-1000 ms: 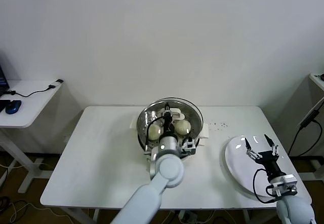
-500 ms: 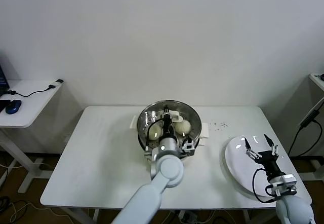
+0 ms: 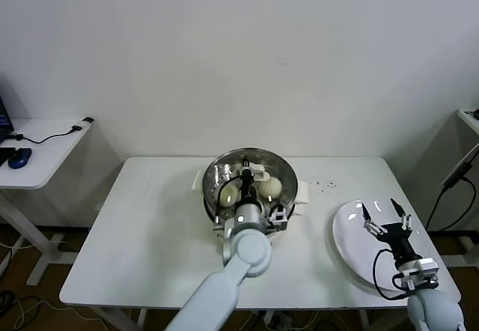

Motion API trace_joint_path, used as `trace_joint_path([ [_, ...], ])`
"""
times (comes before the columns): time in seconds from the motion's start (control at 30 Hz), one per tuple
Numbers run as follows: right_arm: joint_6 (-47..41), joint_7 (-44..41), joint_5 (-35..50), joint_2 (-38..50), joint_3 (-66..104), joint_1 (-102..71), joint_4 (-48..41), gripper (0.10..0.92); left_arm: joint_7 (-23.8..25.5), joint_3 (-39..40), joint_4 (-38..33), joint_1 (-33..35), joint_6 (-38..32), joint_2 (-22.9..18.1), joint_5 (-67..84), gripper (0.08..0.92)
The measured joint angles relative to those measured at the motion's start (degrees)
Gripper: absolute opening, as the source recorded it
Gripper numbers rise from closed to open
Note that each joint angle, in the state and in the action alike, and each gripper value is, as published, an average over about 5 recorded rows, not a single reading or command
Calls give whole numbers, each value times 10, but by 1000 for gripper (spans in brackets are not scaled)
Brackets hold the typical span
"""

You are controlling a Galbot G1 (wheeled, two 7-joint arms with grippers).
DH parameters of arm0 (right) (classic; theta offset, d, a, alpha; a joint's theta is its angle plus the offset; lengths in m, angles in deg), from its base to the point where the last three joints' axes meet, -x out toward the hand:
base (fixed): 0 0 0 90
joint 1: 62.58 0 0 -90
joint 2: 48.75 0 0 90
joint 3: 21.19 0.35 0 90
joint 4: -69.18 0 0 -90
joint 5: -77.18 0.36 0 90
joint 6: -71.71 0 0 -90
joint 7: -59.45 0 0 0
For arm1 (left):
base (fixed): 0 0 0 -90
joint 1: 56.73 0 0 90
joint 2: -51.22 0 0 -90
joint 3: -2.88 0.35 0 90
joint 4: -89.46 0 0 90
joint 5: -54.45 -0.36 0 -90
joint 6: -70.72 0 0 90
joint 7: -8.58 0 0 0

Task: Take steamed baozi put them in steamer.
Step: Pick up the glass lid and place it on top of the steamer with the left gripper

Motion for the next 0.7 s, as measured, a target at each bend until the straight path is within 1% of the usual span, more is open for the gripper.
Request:
trace_joint_path([
  [0.13, 0, 0, 0, 0, 1, 0, 0, 823, 6, -1, -3, 2, 0, 0, -3, 164],
  [0.23, 0, 0, 0, -1, 2, 0, 0, 823, 11, 0, -7, 4, 0, 2, -4, 210],
  [0.33, 0, 0, 0, -2, 2, 1, -1, 823, 15, 3, -14, 6, 0, 5, -5, 296],
  [0.4, 0, 0, 0, -3, 3, 1, -2, 823, 19, 5, -21, 7, 0, 8, -6, 373],
  [0.7, -1, -1, -2, -4, 6, 3, -4, 823, 37, 10, -67, 20, 0, 30, 4, 634],
])
